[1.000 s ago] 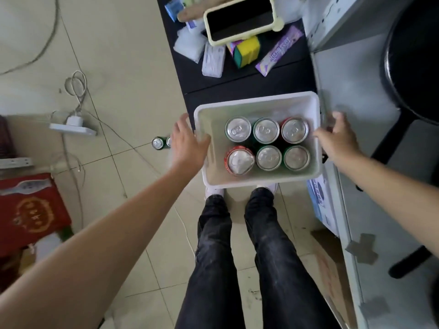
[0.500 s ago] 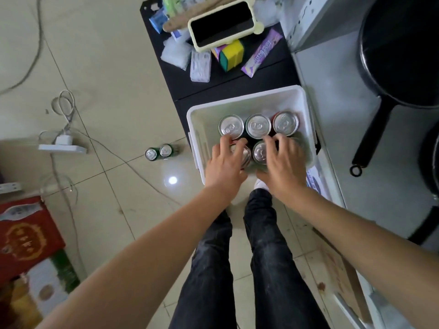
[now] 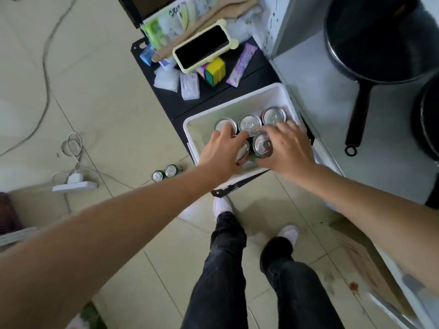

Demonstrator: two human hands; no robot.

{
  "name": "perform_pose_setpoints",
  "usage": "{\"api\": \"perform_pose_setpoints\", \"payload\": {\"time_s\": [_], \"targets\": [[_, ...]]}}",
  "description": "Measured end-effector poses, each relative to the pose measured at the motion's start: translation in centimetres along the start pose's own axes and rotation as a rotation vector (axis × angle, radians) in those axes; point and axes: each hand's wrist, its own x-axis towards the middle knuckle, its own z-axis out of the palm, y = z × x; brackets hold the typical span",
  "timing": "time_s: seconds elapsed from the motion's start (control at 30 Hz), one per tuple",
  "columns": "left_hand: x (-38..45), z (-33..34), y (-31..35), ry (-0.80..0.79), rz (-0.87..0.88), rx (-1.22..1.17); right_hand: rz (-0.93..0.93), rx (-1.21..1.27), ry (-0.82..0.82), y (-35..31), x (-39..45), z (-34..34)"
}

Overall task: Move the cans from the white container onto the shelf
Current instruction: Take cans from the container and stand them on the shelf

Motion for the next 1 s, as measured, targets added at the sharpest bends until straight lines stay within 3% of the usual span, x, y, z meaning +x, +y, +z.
{"api": "perform_pose_setpoints", "payload": {"time_s": [0.17,0.27,0.37,0.5,0.63,0.83,1.0], "targets": [[-2.8,-11.8,6.8,-0.061,0.183,0.21,-0.005,0.129,-0.079,0.1,-3.5,-12.6],[-6.3,-19.6,13.5,-0.012,0.352,0.411,-0.066,0.116,-0.047,1.3,-8.0,-22.1],[-9.8,-26.5,21.1,0.032,0.451,0.496,-0.049,0.13,0.072,2.9,-13.6,-30.8],[-12.2,-31.9,31.1,0.05,0.534,0.433,0.067,0.193,0.317,6.7,-20.8,-38.6],[-12.3,-30.9,39.4,0.032,0.627,0.393,0.285,0.218,0.427,11.4,-25.6,-40.2],[-8.5,-23.7,47.6,-0.028,0.767,0.448,0.555,0.239,0.496,18.1,-29.5,-36.5],[-6.0,-19.3,51.6,-0.056,0.781,0.44,0.66,0.268,0.48,22.1,-30.8,-33.4]]}}
